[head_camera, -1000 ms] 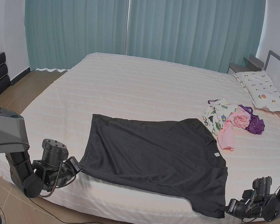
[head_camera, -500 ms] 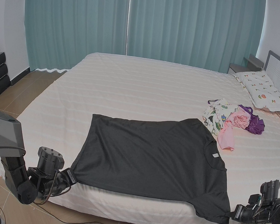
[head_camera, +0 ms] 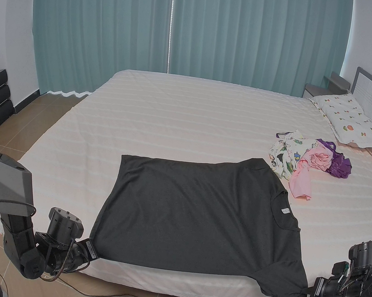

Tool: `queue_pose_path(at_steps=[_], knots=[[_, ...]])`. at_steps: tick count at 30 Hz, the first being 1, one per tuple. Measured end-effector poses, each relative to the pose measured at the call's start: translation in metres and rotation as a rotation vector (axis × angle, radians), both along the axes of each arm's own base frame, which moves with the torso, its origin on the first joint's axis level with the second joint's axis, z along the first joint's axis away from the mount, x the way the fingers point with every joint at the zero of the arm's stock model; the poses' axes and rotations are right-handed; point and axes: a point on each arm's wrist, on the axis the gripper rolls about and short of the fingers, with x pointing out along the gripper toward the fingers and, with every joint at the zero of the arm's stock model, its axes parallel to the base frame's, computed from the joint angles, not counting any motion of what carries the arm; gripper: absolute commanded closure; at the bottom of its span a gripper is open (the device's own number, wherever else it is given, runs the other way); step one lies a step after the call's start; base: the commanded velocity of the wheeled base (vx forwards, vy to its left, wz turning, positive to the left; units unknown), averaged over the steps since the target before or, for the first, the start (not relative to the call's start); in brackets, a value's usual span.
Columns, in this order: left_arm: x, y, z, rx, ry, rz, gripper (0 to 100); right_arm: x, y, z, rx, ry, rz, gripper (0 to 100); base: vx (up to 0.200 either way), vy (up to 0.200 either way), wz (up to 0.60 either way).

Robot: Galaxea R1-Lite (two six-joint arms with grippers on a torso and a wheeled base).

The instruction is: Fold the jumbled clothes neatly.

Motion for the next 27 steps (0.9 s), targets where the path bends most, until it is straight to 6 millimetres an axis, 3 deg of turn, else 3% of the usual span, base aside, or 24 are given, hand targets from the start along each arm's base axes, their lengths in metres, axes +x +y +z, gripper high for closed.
queue_pose_path(at_steps=[15, 27], knots=[[-0.035, 0.004, -0.004, 0.044, 0.076, -0.055, 100, -0.017, -0.002, 0.007, -0.031, 0.041, 0.037, 100, 0.0, 0.0, 0.0], [-0.052, 0.004, -0.008, 0.09, 0.159, -0.105, 100, -0.027, -0.004, 0.01, -0.065, 0.061, 0.091, 100, 0.0, 0.0, 0.0]])
